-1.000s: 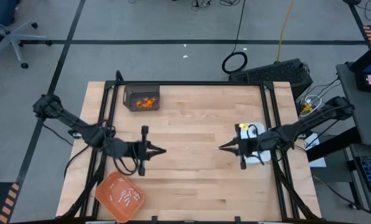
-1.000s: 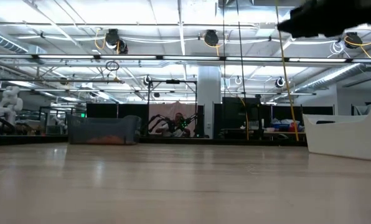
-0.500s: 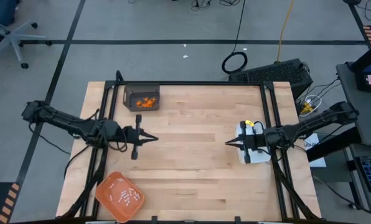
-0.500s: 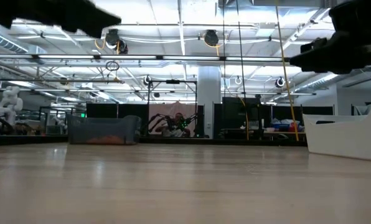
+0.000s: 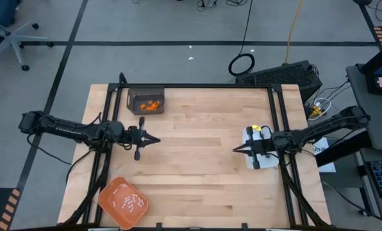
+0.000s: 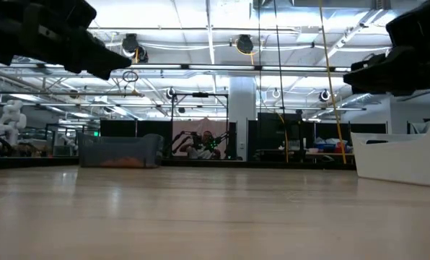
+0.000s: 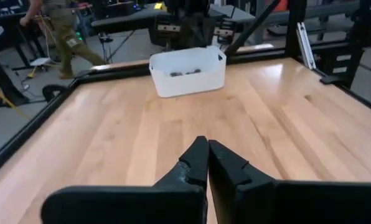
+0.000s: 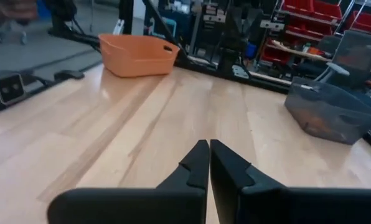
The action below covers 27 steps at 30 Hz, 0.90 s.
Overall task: Sort Halloween decoration
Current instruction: Return to Home Position
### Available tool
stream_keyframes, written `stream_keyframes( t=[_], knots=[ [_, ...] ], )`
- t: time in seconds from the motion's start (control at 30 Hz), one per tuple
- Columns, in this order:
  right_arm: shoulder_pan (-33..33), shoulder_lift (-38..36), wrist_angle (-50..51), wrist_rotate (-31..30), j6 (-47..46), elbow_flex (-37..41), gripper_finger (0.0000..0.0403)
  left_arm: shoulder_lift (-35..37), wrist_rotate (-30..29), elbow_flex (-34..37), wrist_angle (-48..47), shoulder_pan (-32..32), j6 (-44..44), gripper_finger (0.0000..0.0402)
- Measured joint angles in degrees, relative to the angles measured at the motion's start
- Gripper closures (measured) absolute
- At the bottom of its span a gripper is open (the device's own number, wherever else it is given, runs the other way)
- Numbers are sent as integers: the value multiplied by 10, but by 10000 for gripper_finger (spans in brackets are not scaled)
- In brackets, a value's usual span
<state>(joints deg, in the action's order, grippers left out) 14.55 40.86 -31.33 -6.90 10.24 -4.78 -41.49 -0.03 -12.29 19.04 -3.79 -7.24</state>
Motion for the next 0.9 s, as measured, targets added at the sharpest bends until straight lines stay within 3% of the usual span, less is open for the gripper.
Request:
stream_keyframes(
  t=[0.13,0.57,0.9],
  knots=[
    [0,0,-61,12,-25,36,403,27,-3,27,0,0,22,391],
    [0,-9,-49,12,-21,37,403,98,-4,90,32,0,24,391],
    [-56,-36,-57,55,-12,38,403,143,-4,110,20,0,24,391]
  ],
)
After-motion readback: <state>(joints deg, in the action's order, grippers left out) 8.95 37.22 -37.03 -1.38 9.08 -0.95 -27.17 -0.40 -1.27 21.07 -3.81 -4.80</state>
